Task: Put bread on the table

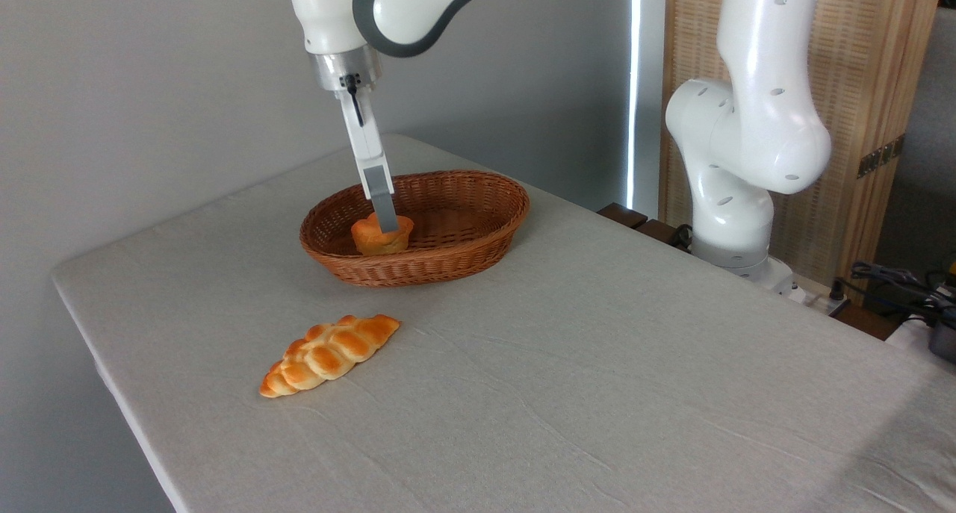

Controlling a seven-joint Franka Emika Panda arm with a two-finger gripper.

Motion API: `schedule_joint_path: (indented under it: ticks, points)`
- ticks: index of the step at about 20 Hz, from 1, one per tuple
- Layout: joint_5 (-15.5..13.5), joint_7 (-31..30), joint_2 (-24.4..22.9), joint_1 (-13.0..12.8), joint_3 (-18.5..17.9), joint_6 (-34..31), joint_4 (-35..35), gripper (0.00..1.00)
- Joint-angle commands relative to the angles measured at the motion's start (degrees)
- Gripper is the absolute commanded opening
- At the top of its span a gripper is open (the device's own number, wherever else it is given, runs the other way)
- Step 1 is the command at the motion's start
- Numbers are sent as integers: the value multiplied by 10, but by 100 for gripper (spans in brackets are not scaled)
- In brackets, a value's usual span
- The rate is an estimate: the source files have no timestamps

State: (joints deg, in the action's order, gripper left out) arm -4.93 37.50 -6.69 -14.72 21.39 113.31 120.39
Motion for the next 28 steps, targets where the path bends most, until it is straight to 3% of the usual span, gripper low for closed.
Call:
schedule_joint_path:
  ticks: [1, 10, 11, 13, 16, 19, 26, 28]
  points:
    - [-10, 12, -1, 0, 5, 43, 21, 100]
    - [-17, 13, 23, 1, 17, 81, 28, 99]
    - [-17, 13, 24, 2, 17, 82, 28, 91]
    - [-18, 13, 26, 5, 17, 86, 28, 65]
    - [-18, 14, 33, 7, 17, 90, 27, 9]
    - [-18, 9, 33, 8, 17, 92, 27, 5]
    - [-22, 7, 30, 19, 16, 82, 18, 5]
    - [-41, 8, 29, 27, 16, 59, 0, 5]
